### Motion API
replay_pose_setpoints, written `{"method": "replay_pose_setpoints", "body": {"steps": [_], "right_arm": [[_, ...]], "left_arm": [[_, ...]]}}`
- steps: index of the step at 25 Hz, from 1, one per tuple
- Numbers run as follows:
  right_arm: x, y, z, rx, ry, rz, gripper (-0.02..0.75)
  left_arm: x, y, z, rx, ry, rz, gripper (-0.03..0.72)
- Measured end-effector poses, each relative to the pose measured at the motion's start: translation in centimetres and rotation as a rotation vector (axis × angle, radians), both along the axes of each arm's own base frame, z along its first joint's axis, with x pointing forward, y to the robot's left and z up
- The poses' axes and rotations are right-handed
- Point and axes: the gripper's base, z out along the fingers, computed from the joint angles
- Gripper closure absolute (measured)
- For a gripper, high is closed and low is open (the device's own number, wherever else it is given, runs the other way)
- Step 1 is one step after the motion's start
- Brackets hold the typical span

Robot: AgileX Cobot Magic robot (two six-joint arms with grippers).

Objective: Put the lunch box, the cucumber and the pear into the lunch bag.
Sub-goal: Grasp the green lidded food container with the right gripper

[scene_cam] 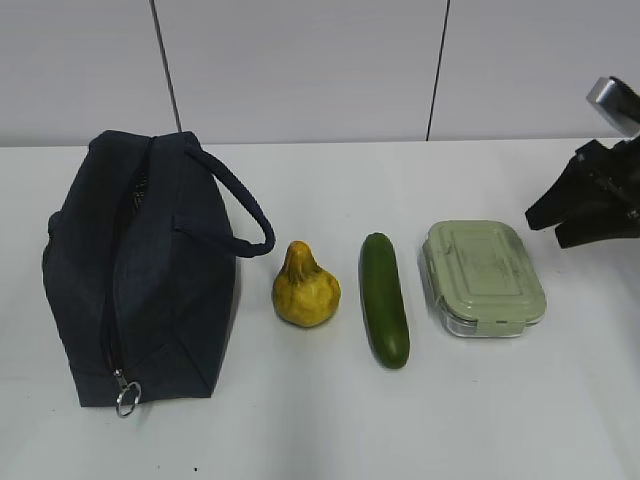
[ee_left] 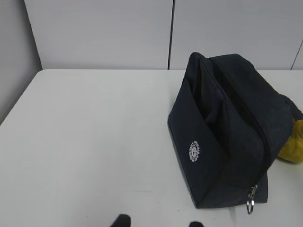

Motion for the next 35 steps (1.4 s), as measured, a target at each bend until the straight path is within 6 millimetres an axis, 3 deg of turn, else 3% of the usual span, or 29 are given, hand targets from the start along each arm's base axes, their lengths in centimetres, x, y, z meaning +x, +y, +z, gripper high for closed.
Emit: {"method": "replay_pose_setpoints", "body": {"steps": [6, 15, 23, 30, 35], "right_arm": [[0.6, -0.1, -4.4, 0.043, 0.103, 0.0, 0.2], [1.2, 0.2, -7.7, 0.146, 0.12, -0.005, 0.193], [1.5, 0.5, -8.2, 0.193, 0.059, 0.023, 0.2], [1.7, 0.6, -8.1, 0.217, 0.048, 0.015, 0.332], [1.7, 0.6, -8.0, 0.22, 0.05, 0.01, 0.352]], "left_arm": [[0.0, 0.0, 0.0, 0.0, 0.0, 0.0, 0.45], [0.0, 0.0, 0.0, 0.001, 0.0, 0.0, 0.45], [0.0, 0.0, 0.0, 0.001, 0.0, 0.0, 0.45], [0.0, 0.0, 0.0, 0.001, 0.0, 0.0, 0.45], [0.0, 0.0, 0.0, 0.002, 0.0, -0.001, 0.45]]}}
